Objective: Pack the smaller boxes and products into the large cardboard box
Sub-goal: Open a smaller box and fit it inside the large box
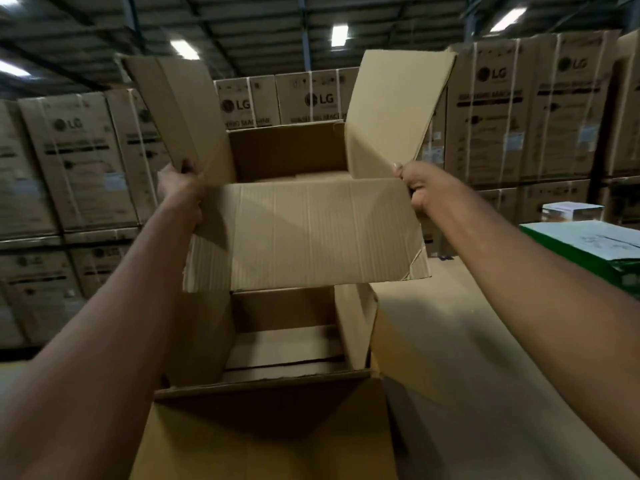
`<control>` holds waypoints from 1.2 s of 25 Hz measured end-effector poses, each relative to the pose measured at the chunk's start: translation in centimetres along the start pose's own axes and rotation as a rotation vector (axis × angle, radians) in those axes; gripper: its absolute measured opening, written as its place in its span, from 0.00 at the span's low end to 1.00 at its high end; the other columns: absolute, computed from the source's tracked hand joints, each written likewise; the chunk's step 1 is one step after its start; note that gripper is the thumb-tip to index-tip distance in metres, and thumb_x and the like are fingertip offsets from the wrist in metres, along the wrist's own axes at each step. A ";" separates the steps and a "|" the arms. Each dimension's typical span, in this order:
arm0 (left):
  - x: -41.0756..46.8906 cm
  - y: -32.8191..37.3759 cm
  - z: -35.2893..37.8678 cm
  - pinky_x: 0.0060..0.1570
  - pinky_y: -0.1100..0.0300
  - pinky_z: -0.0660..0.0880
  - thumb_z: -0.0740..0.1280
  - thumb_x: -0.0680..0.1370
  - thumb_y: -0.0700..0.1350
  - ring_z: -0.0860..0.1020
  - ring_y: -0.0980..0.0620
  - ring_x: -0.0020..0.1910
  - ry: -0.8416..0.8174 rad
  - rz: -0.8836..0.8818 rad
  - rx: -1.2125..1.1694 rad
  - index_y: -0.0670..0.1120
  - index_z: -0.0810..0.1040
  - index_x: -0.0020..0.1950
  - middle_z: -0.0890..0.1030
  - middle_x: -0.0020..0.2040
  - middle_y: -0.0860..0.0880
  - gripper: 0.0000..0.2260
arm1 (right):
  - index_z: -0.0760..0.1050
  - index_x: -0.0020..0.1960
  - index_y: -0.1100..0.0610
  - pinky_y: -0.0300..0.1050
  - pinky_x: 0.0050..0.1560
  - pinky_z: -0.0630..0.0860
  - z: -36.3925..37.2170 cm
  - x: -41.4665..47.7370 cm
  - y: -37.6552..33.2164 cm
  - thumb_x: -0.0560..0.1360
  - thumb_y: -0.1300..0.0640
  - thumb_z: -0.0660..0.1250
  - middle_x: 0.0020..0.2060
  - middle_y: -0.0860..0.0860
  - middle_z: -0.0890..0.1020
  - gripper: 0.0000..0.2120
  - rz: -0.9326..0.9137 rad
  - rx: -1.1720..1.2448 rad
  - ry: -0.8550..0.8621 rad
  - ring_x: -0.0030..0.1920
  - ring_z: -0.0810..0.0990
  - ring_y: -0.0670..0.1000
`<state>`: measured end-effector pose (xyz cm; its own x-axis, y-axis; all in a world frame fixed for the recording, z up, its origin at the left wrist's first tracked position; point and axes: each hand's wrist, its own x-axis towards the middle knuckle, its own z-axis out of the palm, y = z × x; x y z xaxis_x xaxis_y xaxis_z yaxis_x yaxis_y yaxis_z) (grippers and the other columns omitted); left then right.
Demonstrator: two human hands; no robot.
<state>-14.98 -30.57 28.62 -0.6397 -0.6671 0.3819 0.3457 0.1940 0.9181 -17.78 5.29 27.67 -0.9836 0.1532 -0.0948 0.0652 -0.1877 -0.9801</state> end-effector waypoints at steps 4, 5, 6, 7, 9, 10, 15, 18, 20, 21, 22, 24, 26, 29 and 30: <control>2.5 -2.4 -4.2 0.55 0.55 0.75 0.64 0.81 0.42 0.78 0.51 0.52 -0.072 0.018 0.077 0.52 0.77 0.57 0.80 0.54 0.50 0.07 | 0.74 0.46 0.58 0.48 0.24 0.80 4.6 -2.4 2.9 0.84 0.56 0.64 0.39 0.55 0.76 0.10 -0.034 -0.023 0.001 0.29 0.78 0.52; 3.2 -3.0 -5.0 0.54 0.56 0.76 0.63 0.81 0.42 0.78 0.51 0.52 -0.080 -0.017 0.060 0.52 0.77 0.55 0.81 0.54 0.50 0.07 | 0.73 0.45 0.58 0.47 0.22 0.78 5.3 -2.8 3.7 0.85 0.56 0.62 0.39 0.55 0.75 0.10 -0.037 -0.022 0.020 0.30 0.76 0.52; 4.0 -3.8 -5.7 0.51 0.57 0.76 0.63 0.82 0.42 0.79 0.51 0.51 -0.092 -0.043 0.045 0.51 0.78 0.56 0.82 0.55 0.49 0.07 | 0.72 0.45 0.57 0.46 0.21 0.77 5.9 -3.3 4.4 0.85 0.56 0.61 0.39 0.55 0.75 0.11 -0.024 -0.035 0.041 0.32 0.76 0.52; 4.4 -4.7 -6.1 0.49 0.57 0.75 0.62 0.82 0.42 0.78 0.51 0.50 -0.112 -0.050 0.047 0.50 0.78 0.58 0.82 0.55 0.48 0.08 | 0.72 0.45 0.57 0.45 0.20 0.76 6.2 -3.4 5.1 0.86 0.56 0.61 0.40 0.55 0.75 0.11 -0.024 -0.041 0.045 0.31 0.76 0.52; 4.5 -6.8 -6.9 0.49 0.57 0.73 0.62 0.83 0.43 0.77 0.50 0.50 -0.108 -0.064 0.089 0.47 0.78 0.62 0.80 0.54 0.47 0.10 | 0.72 0.45 0.59 0.46 0.18 0.75 7.1 -3.7 6.6 0.86 0.56 0.61 0.40 0.55 0.75 0.12 0.023 -0.069 0.055 0.29 0.77 0.53; 4.3 -7.9 -7.4 0.49 0.58 0.72 0.62 0.84 0.44 0.76 0.49 0.51 -0.089 -0.073 0.109 0.46 0.78 0.64 0.80 0.54 0.46 0.11 | 0.72 0.45 0.60 0.47 0.18 0.75 7.6 -3.8 7.5 0.85 0.56 0.61 0.40 0.56 0.76 0.12 0.054 -0.089 0.058 0.30 0.77 0.53; 3.6 -14.4 -9.3 0.50 0.57 0.72 0.61 0.83 0.40 0.76 0.49 0.51 -0.094 -0.136 0.221 0.47 0.79 0.65 0.81 0.58 0.46 0.13 | 0.74 0.48 0.63 0.44 0.24 0.78 9.2 -3.0 12.1 0.85 0.56 0.62 0.45 0.57 0.77 0.12 0.118 -0.141 0.110 0.34 0.75 0.53; 2.2 -17.5 -10.3 0.51 0.55 0.71 0.61 0.84 0.42 0.77 0.47 0.54 -0.130 -0.182 0.320 0.47 0.78 0.66 0.80 0.57 0.44 0.12 | 0.75 0.61 0.65 0.49 0.31 0.73 9.9 -3.6 14.5 0.85 0.57 0.63 0.58 0.60 0.78 0.12 0.130 -0.230 0.149 0.38 0.76 0.55; 1.6 -19.3 -10.5 0.52 0.51 0.73 0.62 0.84 0.47 0.78 0.42 0.55 -0.154 -0.215 0.393 0.46 0.78 0.67 0.81 0.57 0.42 0.13 | 0.73 0.68 0.65 0.49 0.39 0.71 10.2 -4.5 15.7 0.85 0.56 0.62 0.63 0.60 0.77 0.16 0.137 -0.318 0.163 0.47 0.78 0.57; 1.6 -20.1 -10.5 0.52 0.50 0.74 0.62 0.84 0.48 0.78 0.42 0.54 -0.183 -0.229 0.418 0.47 0.78 0.66 0.81 0.56 0.41 0.13 | 0.72 0.70 0.65 0.50 0.46 0.71 10.3 -4.6 16.3 0.85 0.55 0.62 0.65 0.61 0.76 0.18 0.137 -0.368 0.179 0.56 0.79 0.59; 1.6 -20.6 -10.4 0.52 0.50 0.75 0.62 0.84 0.48 0.78 0.42 0.52 -0.235 -0.233 0.443 0.46 0.78 0.66 0.81 0.55 0.41 0.12 | 0.70 0.72 0.66 0.51 0.54 0.73 10.1 -4.6 17.2 0.85 0.56 0.62 0.67 0.61 0.76 0.19 0.136 -0.414 0.202 0.63 0.77 0.60; 1.6 -22.1 -10.1 0.54 0.50 0.75 0.62 0.84 0.46 0.77 0.42 0.52 -0.344 -0.275 0.475 0.43 0.78 0.64 0.79 0.53 0.40 0.11 | 0.67 0.74 0.66 0.51 0.67 0.72 10.0 -4.4 18.8 0.86 0.57 0.61 0.68 0.61 0.75 0.20 0.136 -0.481 0.246 0.70 0.74 0.59; 1.1 -23.4 -9.9 0.56 0.51 0.73 0.61 0.85 0.44 0.75 0.42 0.53 -0.431 -0.352 0.499 0.39 0.76 0.66 0.78 0.52 0.40 0.13 | 0.69 0.72 0.64 0.46 0.62 0.76 9.8 -3.3 20.5 0.86 0.56 0.60 0.60 0.58 0.78 0.18 0.141 -0.533 0.295 0.67 0.77 0.57; 0.3 -24.2 -9.9 0.53 0.50 0.70 0.59 0.86 0.49 0.73 0.45 0.47 -0.503 -0.427 0.563 0.37 0.73 0.67 0.74 0.45 0.43 0.17 | 0.75 0.63 0.65 0.45 0.43 0.77 9.6 -1.7 22.6 0.86 0.53 0.59 0.47 0.56 0.77 0.16 0.084 -0.708 0.399 0.50 0.80 0.55; 0.2 -24.2 -9.9 0.54 0.49 0.72 0.59 0.85 0.52 0.74 0.45 0.47 -0.526 -0.419 0.623 0.37 0.73 0.65 0.74 0.45 0.43 0.19 | 0.77 0.60 0.64 0.47 0.44 0.79 9.3 -1.1 23.3 0.85 0.55 0.60 0.45 0.56 0.78 0.14 0.040 -0.876 0.441 0.47 0.81 0.55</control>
<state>-16.66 -42.55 5.45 -0.9122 -0.3863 -0.1369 -0.3207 0.4650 0.8252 -16.78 -8.28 6.56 -0.8385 0.5448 -0.0127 0.3738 0.5581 -0.7408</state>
